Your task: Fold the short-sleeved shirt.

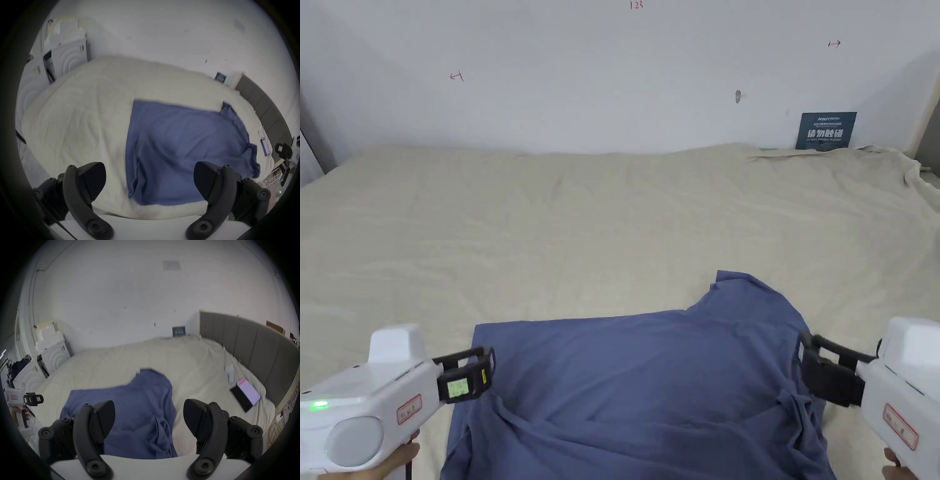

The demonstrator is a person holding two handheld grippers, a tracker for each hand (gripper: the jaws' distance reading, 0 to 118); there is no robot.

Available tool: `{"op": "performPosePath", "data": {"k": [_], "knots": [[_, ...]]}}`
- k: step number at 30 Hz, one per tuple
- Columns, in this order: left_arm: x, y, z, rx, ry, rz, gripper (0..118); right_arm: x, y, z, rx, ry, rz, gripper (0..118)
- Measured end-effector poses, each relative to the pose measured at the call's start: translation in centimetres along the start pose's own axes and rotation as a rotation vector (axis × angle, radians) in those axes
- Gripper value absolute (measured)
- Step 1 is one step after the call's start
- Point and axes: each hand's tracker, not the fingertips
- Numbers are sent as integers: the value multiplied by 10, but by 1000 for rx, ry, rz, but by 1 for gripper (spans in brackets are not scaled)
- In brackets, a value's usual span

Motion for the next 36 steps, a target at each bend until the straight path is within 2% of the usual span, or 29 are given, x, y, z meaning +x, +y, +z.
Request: {"op": "performPosePath", "data": {"k": [6, 8, 9, 10, 11, 12, 13, 17, 20, 24, 29, 36], "knots": [[25, 12, 5, 144, 28, -9, 109, -18, 12, 4, 111, -38, 36, 88], [32, 7, 7, 203, 11, -38, 103, -22, 12, 4, 119, -26, 53, 85], [35, 5, 7, 211, 15, -53, 83, -25, 11, 4, 130, -30, 61, 74], [40, 3, 7, 224, 21, -77, 56, -28, 9, 5, 148, -42, 72, 57], [44, 1, 6, 220, 16, -96, 24, -30, 9, 4, 152, -46, 83, 28], [44, 2, 8, 215, 4, -94, 1, -31, 8, 4, 153, -31, 79, 0], [45, 1, 7, 199, -30, -101, 0, -31, 8, 4, 152, -6, 75, 0], [46, 5, -3, 163, -22, -95, 0, -37, 7, -4, 143, -25, 104, 0], [38, 12, -17, 119, -28, -91, 0, -33, 6, -12, 123, -2, 66, 0], [25, 25, -53, 56, -29, -85, 0, -32, 5, -27, 105, -14, 77, 0], [-1, 41, -128, -71, -17, -32, 0, -29, 3, -52, 67, -17, 62, 0], [-22, 52, -231, -309, 78, -128, 0, -22, -3, -87, -3, -25, 61, 0]]}}
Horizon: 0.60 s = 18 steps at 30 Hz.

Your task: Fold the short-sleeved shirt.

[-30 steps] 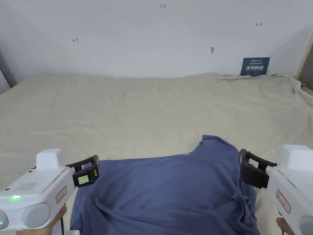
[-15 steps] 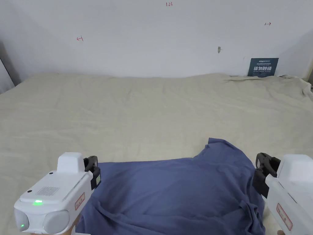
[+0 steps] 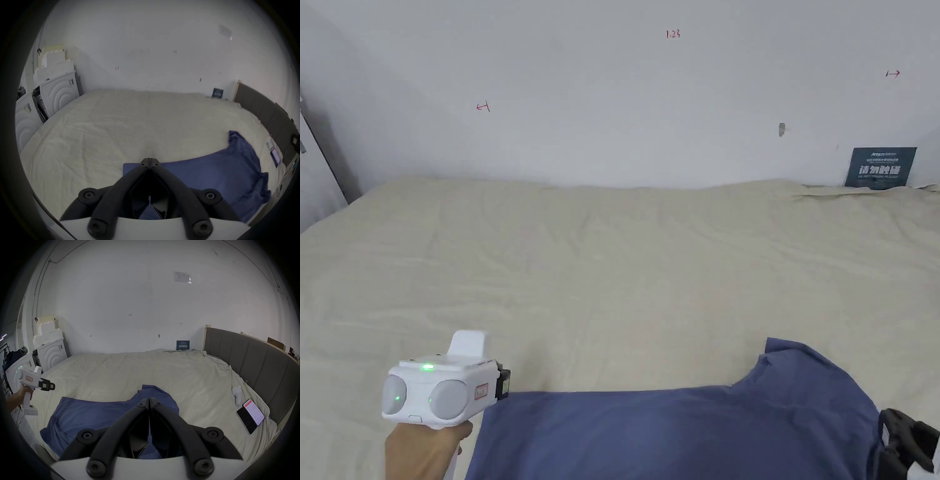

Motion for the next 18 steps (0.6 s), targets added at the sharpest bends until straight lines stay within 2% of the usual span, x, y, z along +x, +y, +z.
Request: {"op": "performPosePath", "data": {"k": [3, 5, 7, 9, 18], "knots": [[-11, 6, -35, -72, -21, 55, 2, 1, -3, -11, -24, -1, 0, 0], [-16, 8, -52, -108, -19, 70, 11, 1, -5, -18, -40, -6, -1, 0], [-19, 9, -65, -134, -29, 88, 37, 2, -8, -23, -53, -10, -5, 0], [-21, 7, -74, -172, -44, 120, 57, 4, -10, -27, -66, -14, -3, 0], [-17, -8, -100, -274, -46, 129, 58, 7, -15, -35, -105, -18, -19, 0]]}}
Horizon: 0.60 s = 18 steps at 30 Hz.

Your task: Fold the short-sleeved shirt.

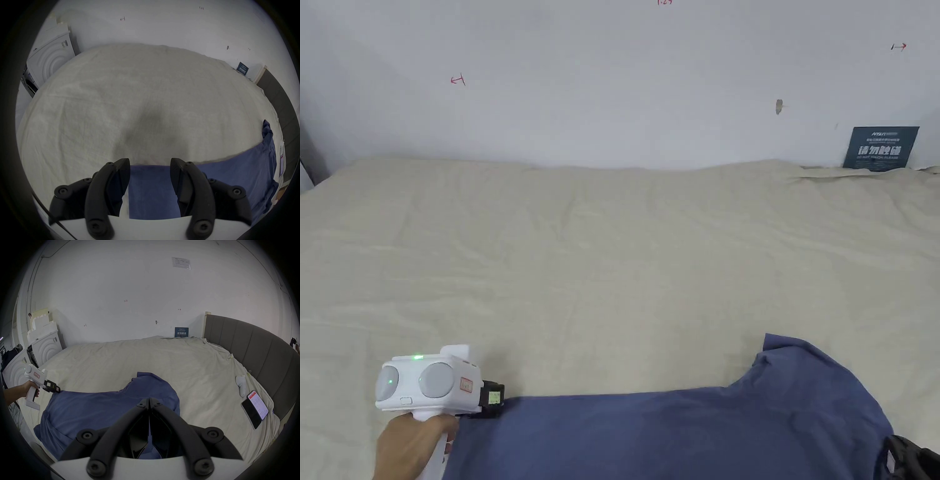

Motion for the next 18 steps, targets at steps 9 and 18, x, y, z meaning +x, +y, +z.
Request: {"op": "performPosePath", "data": {"k": [9, 18], "knots": [[21, -3, 13, 21, -2, -166, 0, 15, 14, -22, -31, 22, -35, 0], [28, -17, 82, 225, -103, -205, 0, 50, 62, -146, -134, 37, -40, 4]]}}
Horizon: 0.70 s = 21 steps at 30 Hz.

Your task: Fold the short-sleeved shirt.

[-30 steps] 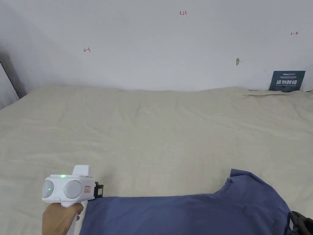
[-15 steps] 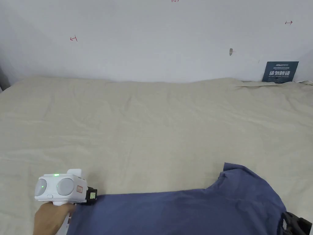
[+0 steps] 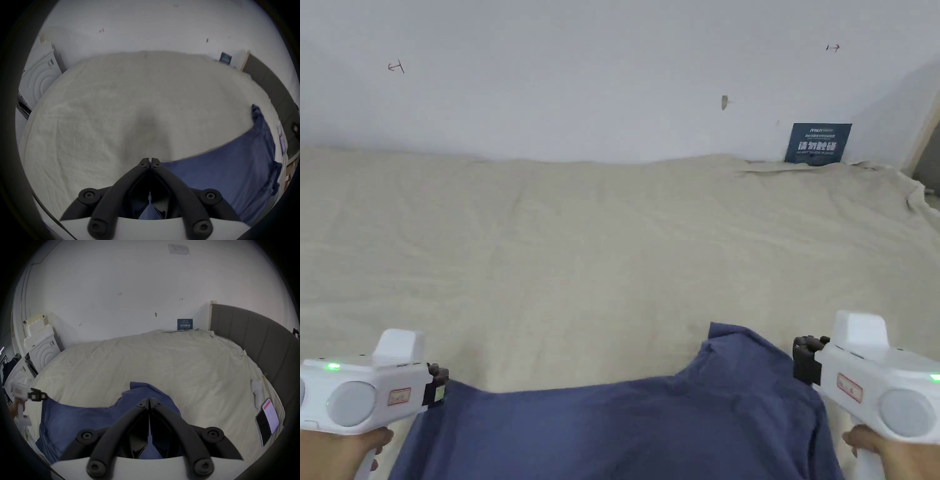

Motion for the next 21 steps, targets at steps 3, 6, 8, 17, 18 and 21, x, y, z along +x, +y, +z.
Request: {"op": "performPosePath", "data": {"k": [3, 6, 8, 17, 18, 21], "knots": [[1, -1, 10, 17, -12, -3, 0, 10, 5, -43, -98, -20, 23, 64], [-1, -2, 14, 23, -21, -5, 0, 21, 0, -75, -160, -49, 2, 90], [-4, -3, 17, 21, -19, -5, 0, 21, -3, -87, -226, -72, -10, 90], [-11, -5, 19, 17, -18, 20, 0, 12, -18, -107, -335, -111, -6, 46], [-11, -6, 19, 15, -17, 23, 0, 10, -20, -107, -342, -117, -4, 29], [-13, -8, 18, 14, -12, 29, 0, 4, -23, -99, -329, -127, 48, 2]]}}
